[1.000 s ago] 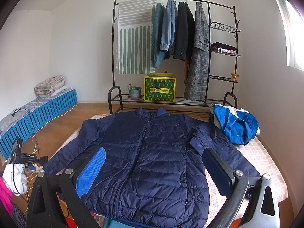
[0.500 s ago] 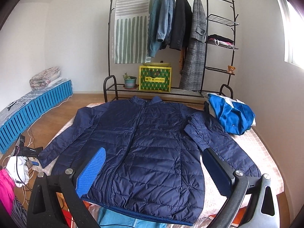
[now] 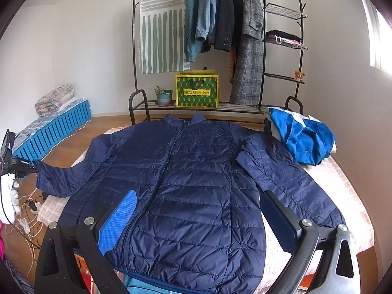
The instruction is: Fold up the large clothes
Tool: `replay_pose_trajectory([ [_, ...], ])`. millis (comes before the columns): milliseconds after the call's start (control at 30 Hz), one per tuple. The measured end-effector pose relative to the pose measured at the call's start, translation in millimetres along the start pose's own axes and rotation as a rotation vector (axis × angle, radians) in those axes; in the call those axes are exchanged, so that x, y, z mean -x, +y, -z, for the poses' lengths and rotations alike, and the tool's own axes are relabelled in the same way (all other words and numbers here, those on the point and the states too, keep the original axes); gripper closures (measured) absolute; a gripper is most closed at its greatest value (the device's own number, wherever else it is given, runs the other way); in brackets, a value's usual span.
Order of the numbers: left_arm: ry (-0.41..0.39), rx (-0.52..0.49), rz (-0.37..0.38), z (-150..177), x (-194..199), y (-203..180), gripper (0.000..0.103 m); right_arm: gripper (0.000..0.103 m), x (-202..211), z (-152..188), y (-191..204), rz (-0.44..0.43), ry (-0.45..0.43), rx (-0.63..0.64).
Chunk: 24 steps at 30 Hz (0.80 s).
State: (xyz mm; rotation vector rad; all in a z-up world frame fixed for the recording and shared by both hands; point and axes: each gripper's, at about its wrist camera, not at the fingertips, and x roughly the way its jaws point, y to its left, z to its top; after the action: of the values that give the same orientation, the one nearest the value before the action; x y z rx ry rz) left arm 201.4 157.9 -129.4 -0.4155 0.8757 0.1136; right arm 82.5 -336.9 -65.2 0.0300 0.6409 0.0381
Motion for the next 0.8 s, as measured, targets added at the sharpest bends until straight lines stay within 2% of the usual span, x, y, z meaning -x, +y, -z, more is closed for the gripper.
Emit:
replay_pose_trajectory([
  [167,0.043,-0.166,0.055,22,-28,-92,0.103,0.012,-36,3,-23,-0.031,0.081,-0.065],
  [367,0.164,-0.319,0.078,64,-97,-190,0.103,0.02,-65,6,-64,-0.064,0.173,-0.203],
  [500,0.248,-0.355,0.086,87,-131,-220,0.102,0.022,-76,6,-83,-0.067,0.203,-0.24],
  [567,0.301,-0.371,0.135,91,-134,-225,0.102,0.022,-81,3,-85,-0.073,0.215,-0.23],
  [633,0.346,-0.389,0.175,89,-130,-227,0.087,0.022,-87,-3,-83,-0.091,0.231,-0.216],
  [667,0.36,-0.388,0.199,85,-122,-226,0.074,0.022,-90,-6,-81,-0.103,0.239,-0.212],
  [700,0.362,-0.379,0.228,80,-110,-223,0.066,0.022,-94,-9,-78,-0.118,0.247,-0.211],
  [767,0.336,-0.369,0.295,67,-82,-212,0.065,0.022,-105,-16,-67,-0.155,0.272,-0.206],
  [800,0.294,-0.365,0.317,58,-61,-202,0.065,0.022,-111,-19,-61,-0.173,0.284,-0.203],
])
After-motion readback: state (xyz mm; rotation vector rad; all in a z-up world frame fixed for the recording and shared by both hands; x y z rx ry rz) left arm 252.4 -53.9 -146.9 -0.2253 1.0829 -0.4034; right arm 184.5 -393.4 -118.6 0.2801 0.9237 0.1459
